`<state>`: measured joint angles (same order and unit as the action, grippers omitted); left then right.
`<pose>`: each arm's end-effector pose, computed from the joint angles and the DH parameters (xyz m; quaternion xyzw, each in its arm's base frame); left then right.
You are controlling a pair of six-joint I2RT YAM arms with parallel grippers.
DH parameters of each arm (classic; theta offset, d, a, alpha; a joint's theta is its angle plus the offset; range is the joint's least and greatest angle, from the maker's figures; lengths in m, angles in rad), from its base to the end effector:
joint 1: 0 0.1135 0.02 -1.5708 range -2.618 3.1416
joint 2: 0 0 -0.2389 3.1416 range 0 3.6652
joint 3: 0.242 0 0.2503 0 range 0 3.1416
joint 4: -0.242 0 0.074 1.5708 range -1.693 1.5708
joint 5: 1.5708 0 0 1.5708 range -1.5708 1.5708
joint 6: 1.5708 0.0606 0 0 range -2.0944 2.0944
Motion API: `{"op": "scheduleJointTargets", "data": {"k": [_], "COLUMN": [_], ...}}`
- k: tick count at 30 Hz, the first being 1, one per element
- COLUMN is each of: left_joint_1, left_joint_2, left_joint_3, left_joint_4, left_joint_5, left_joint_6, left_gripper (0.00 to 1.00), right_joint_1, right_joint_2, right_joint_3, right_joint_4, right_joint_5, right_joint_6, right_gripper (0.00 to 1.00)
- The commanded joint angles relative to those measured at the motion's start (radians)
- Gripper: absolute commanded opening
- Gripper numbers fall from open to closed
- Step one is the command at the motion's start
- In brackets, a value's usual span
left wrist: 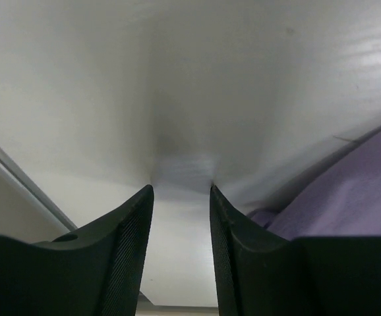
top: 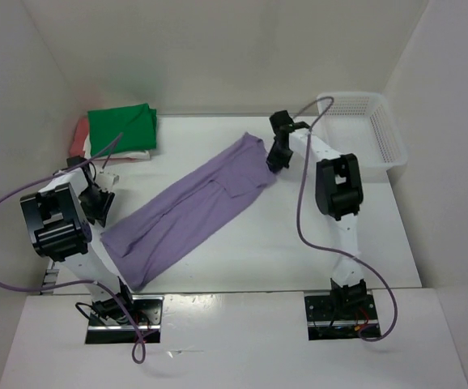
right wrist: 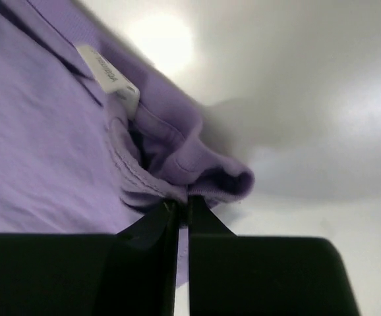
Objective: Fold and stack the t-shirts
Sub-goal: Rotate the tshirt 90 degrees
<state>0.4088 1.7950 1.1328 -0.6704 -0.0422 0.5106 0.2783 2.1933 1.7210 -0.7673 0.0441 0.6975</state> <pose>0.3049 0.1349 0.1136 0.0480 0.9915 0.0715 0.0972 0.4303 0.1202 0.1232 0.2087 0.9637 0.0580 0.1558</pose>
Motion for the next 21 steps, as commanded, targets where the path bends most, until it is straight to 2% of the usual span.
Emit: {"op": "scheduleJointTargets", "data": {"k": [1, 2, 3, 4, 5, 6, 7, 8, 9, 12, 15, 16, 17, 18, 19, 20, 21], "left_joint_1": [0.001, 0.001, -0.010, -0.010, -0.034, -0.034, -0.051, -0.063, -0.064, -0.088, -0.088, -0.088, -0.088, -0.088, -0.088, -0.088, -0.088], "left_joint_2": [-0.040, -0.040, -0.040, -0.040, -0.040, -0.040, -0.040, -0.040, -0.040, -0.051, -0.086, -0.095, -0.104, -0.120, -0.120, -0.129, -0.129], "left_joint_3": [0.001, 0.010, 0.019, 0.019, 0.036, 0.051, 0.051, 0.051, 0.061, 0.050, 0.021, 0.012, -0.016, -0.031, -0.045, -0.060, -0.080], "left_joint_4": [-0.093, -0.106, -0.116, -0.139, -0.152, -0.162, -0.182, -0.182, -0.193, -0.193, -0.181, -0.181, -0.167, -0.152, -0.152, -0.141, -0.141], "left_joint_5": [0.045, 0.045, 0.056, 0.056, 0.056, 0.067, 0.067, 0.080, 0.081, 0.122, 0.175, 0.191, 0.223, 0.237, 0.251, 0.283, 0.303], "left_joint_6": [-0.006, -0.006, -0.020, -0.030, -0.030, -0.041, -0.056, -0.057, -0.066, -0.066, -0.057, -0.035, -0.023, -0.012, 0.014, 0.026, 0.041], "left_gripper": [0.47, 0.47, 0.49, 0.49, 0.50, 0.50, 0.50, 0.51, 0.51, 0.52, 0.52, 0.52, 0.52, 0.54, 0.54, 0.54, 0.54], "right_joint_1": [0.016, 0.025, 0.025, 0.039, 0.039, 0.027, 0.027, 0.039, 0.039, 0.039, 0.097, 0.119, 0.171, 0.200, 0.232, 0.270, 0.341], "right_joint_2": [0.196, 0.347, 0.441, 0.550, 0.624, 0.625, 0.625, 0.625, 0.585, 0.404, 0.171, 0.105, -0.040, -0.116, -0.185, -0.252, -0.377], "right_joint_3": [0.393, 0.528, 0.869, 1.101, 1.244, 1.256, 1.285, 1.348, 1.326, 1.185, 0.967, 0.807, 0.711, 0.607, 0.387, 0.282, 0.080], "right_joint_4": [-0.085, -0.127, -0.232, -0.294, -0.303, -0.256, -0.227, -0.243, -0.244, -0.254, -0.276, -0.265, -0.244, -0.218, -0.149, -0.115, -0.034], "right_joint_5": [0.130, 0.151, 0.170, 0.189, 0.172, 0.119, 0.087, 0.117, 0.117, 0.100, 0.207, 0.238, 0.269, 0.269, 0.290, 0.275, 0.242], "right_joint_6": [-0.151, -0.176, -0.205, -0.234, -0.231, -0.231, -0.240, -0.263, -0.276, -0.305, -0.340, -0.349, -0.349, -0.349, -0.349, -0.327, -0.273], "right_gripper": [0.07, 0.10, 0.27, 0.38, 0.47, 0.56, 0.79, 0.85, 1.00, 1.00, 1.00, 1.00, 1.00, 1.00, 1.00, 1.00, 1.00]}}
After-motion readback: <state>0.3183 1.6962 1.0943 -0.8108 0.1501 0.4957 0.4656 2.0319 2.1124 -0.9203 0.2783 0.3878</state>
